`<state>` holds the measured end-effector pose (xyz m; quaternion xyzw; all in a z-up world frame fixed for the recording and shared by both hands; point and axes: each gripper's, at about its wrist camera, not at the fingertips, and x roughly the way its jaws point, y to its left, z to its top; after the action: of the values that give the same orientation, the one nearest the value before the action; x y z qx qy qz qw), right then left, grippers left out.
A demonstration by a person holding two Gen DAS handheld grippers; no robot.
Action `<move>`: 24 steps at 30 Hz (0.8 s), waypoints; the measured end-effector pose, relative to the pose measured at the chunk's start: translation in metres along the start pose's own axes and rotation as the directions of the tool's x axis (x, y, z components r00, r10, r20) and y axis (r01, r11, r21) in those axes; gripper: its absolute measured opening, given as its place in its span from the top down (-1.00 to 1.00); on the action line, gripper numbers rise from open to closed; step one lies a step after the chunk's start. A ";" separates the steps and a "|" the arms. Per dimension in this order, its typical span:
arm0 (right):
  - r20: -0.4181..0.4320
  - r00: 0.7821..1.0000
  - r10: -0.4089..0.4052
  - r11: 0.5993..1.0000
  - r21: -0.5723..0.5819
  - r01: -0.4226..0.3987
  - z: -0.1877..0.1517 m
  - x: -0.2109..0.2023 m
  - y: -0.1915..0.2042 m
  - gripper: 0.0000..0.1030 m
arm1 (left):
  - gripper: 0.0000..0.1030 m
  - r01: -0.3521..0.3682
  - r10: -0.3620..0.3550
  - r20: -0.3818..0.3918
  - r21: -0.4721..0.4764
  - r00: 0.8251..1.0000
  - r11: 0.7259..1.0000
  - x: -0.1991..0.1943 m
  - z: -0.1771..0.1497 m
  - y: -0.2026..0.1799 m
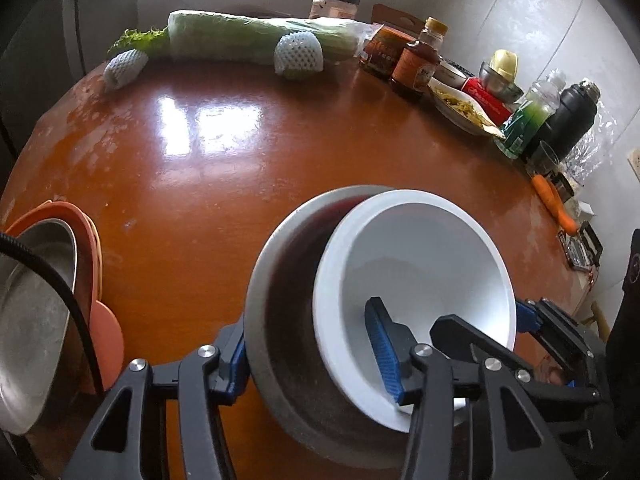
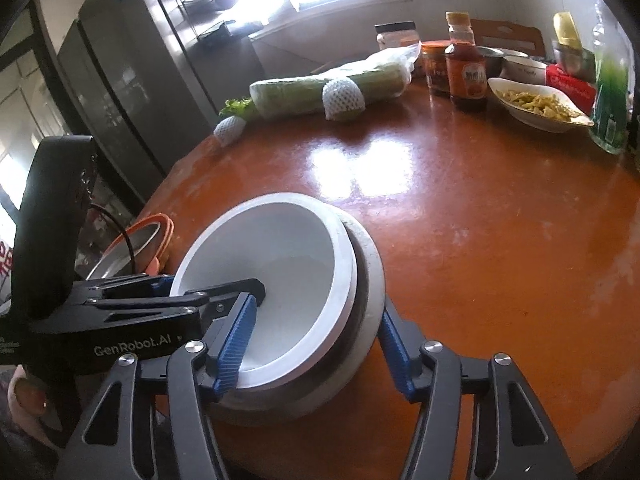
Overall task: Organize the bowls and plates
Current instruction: 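Close the left tool on the rim of the steel bowl stack, then lift the bowl stack with the left tool and carry it to the steel tray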
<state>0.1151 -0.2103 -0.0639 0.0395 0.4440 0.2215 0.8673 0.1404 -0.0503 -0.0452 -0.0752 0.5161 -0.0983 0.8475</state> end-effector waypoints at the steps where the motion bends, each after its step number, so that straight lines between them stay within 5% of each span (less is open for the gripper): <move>1: 0.004 1.000 -0.002 1.000 0.000 0.002 0.000 -0.001 0.001 -0.19 | 0.00 -0.001 0.001 -0.002 -0.005 1.000 1.000 0.000 -0.001 0.000; 24: 0.104 0.994 0.044 0.991 -0.127 -0.031 0.041 -0.032 0.076 -0.18 | 0.00 -0.047 0.052 0.164 -0.033 0.985 0.998 -0.094 0.012 0.037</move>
<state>0.1052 -0.1500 0.0050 0.0051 0.3817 0.2626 0.8862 0.1126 0.0087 0.0329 -0.0826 0.4473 -0.0631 0.8883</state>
